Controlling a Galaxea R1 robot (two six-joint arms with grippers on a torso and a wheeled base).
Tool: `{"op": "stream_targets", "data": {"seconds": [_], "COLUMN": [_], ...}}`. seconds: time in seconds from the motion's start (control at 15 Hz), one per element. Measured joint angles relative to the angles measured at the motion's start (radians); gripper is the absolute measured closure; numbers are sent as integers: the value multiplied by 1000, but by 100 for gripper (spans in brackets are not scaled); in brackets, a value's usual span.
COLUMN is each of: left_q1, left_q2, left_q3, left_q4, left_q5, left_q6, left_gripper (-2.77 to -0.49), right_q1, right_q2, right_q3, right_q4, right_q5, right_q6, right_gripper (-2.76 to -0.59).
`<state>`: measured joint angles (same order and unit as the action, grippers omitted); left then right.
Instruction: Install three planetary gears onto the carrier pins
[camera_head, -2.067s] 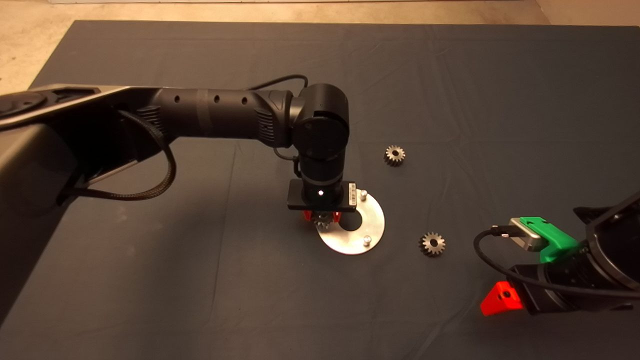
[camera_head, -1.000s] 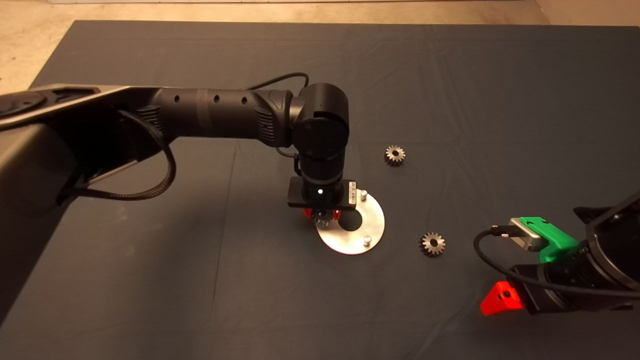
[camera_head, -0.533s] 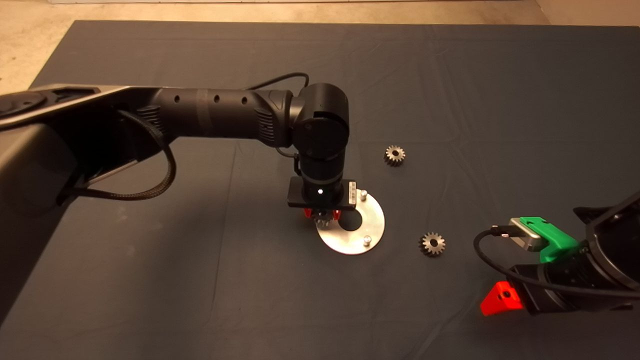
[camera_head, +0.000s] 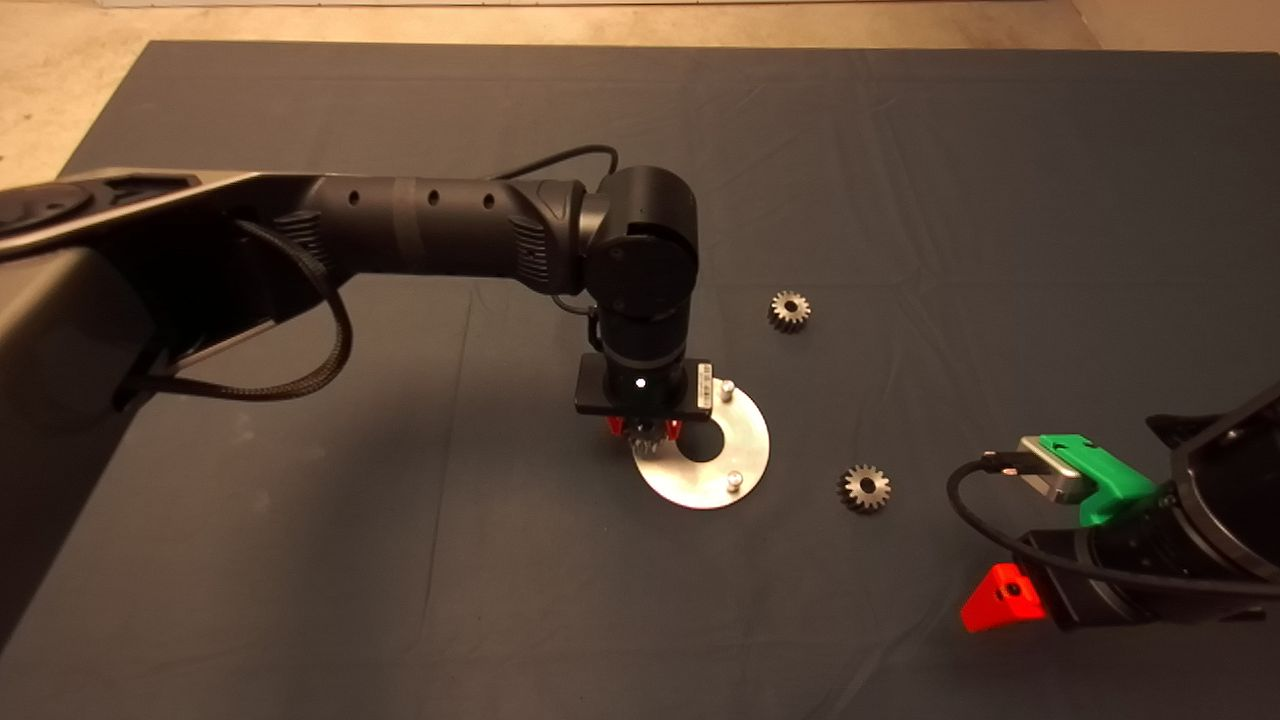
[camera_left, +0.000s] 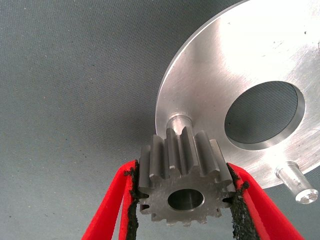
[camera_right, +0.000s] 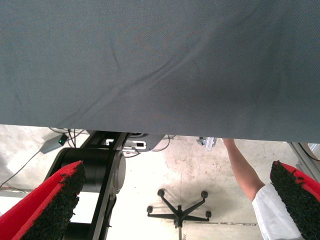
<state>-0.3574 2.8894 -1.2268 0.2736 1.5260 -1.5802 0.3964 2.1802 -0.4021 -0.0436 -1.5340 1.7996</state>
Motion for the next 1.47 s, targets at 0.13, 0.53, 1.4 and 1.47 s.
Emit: {"op": "stream_targets", "data": {"seconds": [0.13, 0.53, 1.4, 1.47], "left_q1": [0, 0, 0, 0], "left_q2": [0, 0, 1, 2], "left_q3": [0, 0, 0, 0], "left_q4": [0, 0, 1, 3], "left_q5": [0, 0, 0, 0], "left_q6": [0, 0, -1, -1], "left_gripper": [-99, -99, -99, -99], "right_q1": [0, 0, 0, 0], "right_q2": [0, 0, 0, 0], "right_q3": [0, 0, 0, 0], "right_q4": [0, 0, 0, 0], "right_q5": [0, 0, 0, 0], "right_q6": [0, 0, 0, 0], "right_gripper": [-275, -275, -275, -275]}}
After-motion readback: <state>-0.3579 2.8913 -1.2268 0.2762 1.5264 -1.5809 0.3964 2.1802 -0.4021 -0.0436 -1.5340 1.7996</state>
